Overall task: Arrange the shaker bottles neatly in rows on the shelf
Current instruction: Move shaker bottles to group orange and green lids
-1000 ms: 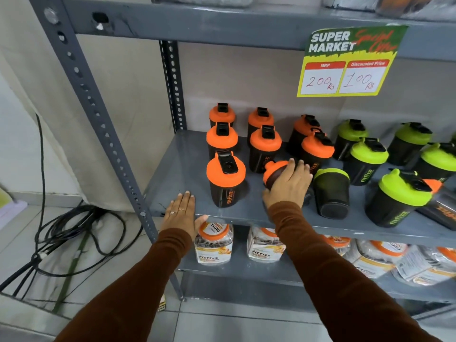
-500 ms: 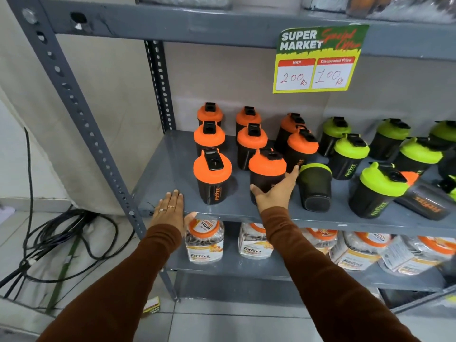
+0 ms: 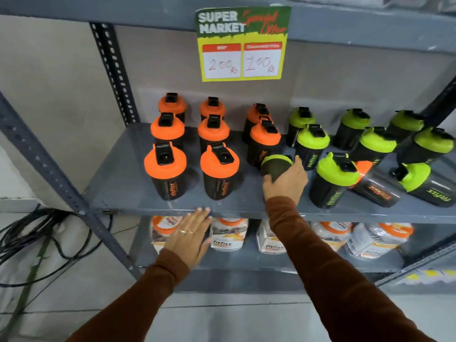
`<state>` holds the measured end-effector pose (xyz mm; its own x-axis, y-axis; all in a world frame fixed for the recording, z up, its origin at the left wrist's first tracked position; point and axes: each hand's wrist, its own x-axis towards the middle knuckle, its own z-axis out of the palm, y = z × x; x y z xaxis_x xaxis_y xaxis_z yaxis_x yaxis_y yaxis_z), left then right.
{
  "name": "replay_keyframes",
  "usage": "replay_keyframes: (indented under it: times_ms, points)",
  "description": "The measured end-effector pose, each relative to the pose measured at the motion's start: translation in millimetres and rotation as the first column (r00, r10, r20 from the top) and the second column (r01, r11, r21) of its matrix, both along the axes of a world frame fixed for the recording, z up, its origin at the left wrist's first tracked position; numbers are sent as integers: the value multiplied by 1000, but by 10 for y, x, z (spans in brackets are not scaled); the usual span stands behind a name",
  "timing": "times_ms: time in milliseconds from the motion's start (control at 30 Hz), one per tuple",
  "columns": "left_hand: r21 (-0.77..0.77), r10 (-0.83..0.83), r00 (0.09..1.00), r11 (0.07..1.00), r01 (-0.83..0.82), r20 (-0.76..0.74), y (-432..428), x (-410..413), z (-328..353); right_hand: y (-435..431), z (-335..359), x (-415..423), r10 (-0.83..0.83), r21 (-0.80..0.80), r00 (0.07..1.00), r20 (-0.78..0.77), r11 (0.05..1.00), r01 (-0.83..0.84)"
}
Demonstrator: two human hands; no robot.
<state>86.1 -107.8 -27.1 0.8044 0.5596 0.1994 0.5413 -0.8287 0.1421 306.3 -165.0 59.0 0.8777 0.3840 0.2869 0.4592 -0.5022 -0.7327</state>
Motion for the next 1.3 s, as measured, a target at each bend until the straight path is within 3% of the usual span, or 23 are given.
replay_keyframes:
  times_ms: [67,133,200,300,467,633,767,900,967,1300]
  points:
    - [33,-45,999,998,46,-18,-131,301,84,38,96,215,-22,-86,969,-246,996,1]
    - [28,-76,996,997,77,-56,-218,582,152,69,178,343,-23,-87,843,-538,996,-29]
    - [-9,-33,991,999,32,-132,-283,815,221,36,246,406,44,-53,756,-653,993,-104]
    - [-27,51,979,998,-58,-198,-356,1046,226,-117,299,435,158,16,831,-533,984,-177]
    - [-21,94,983,995,-99,-160,-408,1365,118,-509,578,435,293,318,916,-274,927,-201]
    - [-70,13,988,997,-24,-154,-533,1845,284,-895,751,923,165,544,968,-190,838,-36]
    - [-11,52,986,998,-54,-159,-630,2050,267,-1258,618,1471,73,630,968,-241,770,99]
    - [-26,97,971,994,-105,-218,-638,2074,144,-1553,212,1683,127,588,939,-320,803,92]
    - [-24,118,979,992,-124,-164,-648,2077,134,-1614,-13,1687,138,517,932,-335,854,59]
    - [11,141,976,990,-141,-167,-653,2085,91,-1601,-376,1885,196,259,951,-238,957,-132]
